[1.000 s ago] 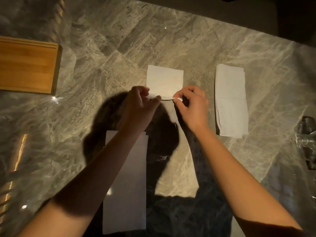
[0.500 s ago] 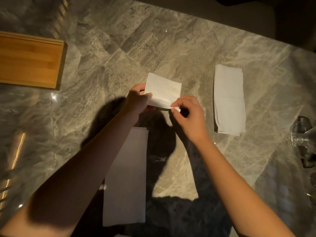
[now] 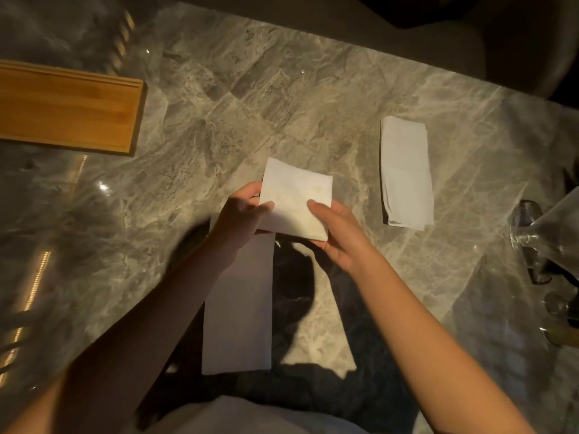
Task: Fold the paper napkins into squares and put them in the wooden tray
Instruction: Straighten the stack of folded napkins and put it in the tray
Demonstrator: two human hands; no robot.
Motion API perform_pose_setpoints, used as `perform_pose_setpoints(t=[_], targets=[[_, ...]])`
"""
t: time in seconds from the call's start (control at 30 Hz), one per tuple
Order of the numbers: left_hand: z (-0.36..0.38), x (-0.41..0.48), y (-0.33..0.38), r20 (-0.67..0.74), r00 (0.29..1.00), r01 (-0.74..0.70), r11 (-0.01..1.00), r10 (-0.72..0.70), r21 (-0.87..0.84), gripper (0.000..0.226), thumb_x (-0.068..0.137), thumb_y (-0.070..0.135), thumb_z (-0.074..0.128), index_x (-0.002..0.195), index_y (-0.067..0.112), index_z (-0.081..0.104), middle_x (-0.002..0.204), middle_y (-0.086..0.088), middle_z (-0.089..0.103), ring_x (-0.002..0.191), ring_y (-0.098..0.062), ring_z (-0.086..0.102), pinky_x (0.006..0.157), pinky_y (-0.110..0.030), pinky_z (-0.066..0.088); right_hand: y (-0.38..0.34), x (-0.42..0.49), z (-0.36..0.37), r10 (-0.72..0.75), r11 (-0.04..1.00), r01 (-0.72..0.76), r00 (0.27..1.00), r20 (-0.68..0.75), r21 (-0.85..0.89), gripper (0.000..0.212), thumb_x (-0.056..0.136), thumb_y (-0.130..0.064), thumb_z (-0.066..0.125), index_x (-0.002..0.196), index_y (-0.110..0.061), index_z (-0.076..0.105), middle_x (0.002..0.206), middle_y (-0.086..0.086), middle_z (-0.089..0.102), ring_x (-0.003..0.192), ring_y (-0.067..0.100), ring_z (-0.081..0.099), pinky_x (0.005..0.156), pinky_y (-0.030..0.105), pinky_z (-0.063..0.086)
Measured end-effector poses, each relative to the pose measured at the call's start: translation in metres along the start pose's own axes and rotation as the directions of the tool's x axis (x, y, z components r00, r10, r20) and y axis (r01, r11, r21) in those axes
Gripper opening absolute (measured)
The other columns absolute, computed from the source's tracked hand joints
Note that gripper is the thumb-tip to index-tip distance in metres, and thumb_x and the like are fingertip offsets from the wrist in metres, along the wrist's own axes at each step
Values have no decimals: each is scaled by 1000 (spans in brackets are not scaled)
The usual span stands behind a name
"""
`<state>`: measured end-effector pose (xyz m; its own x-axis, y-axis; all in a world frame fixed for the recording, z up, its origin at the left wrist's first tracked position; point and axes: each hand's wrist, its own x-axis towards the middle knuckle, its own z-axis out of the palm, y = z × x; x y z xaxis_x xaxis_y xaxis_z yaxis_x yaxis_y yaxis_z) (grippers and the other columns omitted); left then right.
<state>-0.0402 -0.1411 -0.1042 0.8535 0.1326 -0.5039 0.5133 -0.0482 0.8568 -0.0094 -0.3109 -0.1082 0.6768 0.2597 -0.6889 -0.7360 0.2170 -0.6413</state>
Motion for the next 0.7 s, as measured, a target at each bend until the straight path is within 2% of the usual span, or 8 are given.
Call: perform_pose_setpoints(t=[0.13, 0.23, 0.37, 0.47, 0.53, 0.6, 0.7], targets=[[-12, -34, -18, 44, 999, 28, 999, -28, -20, 24, 91, 10, 51, 99, 30, 60, 93, -4, 63, 90, -17, 61, 65, -23, 53, 15, -21, 0, 23, 1000, -23, 998, 53, -7, 23, 95, 0, 47, 105, -13, 63, 87, 2, 76, 75, 13, 73, 61, 25, 59], [-20, -57, -31, 51, 995, 85, 995, -83, -44, 19, 92, 9, 53, 105, 22, 60, 94, 2, 63, 89, -11, 61, 58, -17, 54, 30, -36, -3, 84, 996, -83, 995, 58, -16, 27, 96, 2, 45, 115, -10, 60, 92, 3, 74, 77, 14, 73, 62, 26, 60], [-36, -91, -50, 104, 992, 51, 988, -67, 147, 16, 91, 10, 55, 97, 24, 59, 89, 8, 68, 76, -5, 67, 57, -16, 52, 53, -56, -8, 167, 986, -165, 983, 75, -33, 28, 95, 4, 44, 109, -11, 62, 87, 1, 76, 74, 13, 73, 62, 26, 60], [-52, -120, -71, 171, 983, -123, 928, 65, 353, 20, 89, 12, 57, 94, 31, 59, 87, 12, 69, 77, -1, 66, 64, -16, 50, 63, -67, -13, 196, 980, -193, 977, 82, -41, 28, 94, 4, 44, 106, -13, 64, 87, 1, 77, 76, 14, 73, 60, 27, 59], [-65, -133, -88, 211, 964, -252, 793, 159, 554, 20, 85, 16, 62, 97, 31, 60, 94, 13, 66, 86, -2, 63, 75, -22, 52, 67, -72, -14, 199, 980, -195, 976, 86, -47, 29, 95, 4, 44, 107, -13, 64, 89, 1, 77, 78, 15, 73, 60, 28, 60], [-76, -139, -103, 326, 920, -391, 569, 218, 723, 28, 78, 22, 66, 105, 29, 61, 108, 9, 63, 103, -11, 59, 91, -30, 48, 71, -76, -12, 200, 979, -195, 975, 95, -61, 29, 95, 4, 44, 107, -14, 64, 90, 1, 77, 79, 15, 73, 60, 28, 60], [-83, -140, -113, 559, 801, -598, 227, 217, 769, 47, 64, 37, 72, 109, 30, 61, 121, 6, 61, 116, -16, 55, 101, -34, 37, 76, -80, -8, 199, 978, -190, 975, 99, -88, 28, 95, 4, 45, 105, -14, 64, 91, 1, 76, 81, 16, 73, 61, 31, 60]])
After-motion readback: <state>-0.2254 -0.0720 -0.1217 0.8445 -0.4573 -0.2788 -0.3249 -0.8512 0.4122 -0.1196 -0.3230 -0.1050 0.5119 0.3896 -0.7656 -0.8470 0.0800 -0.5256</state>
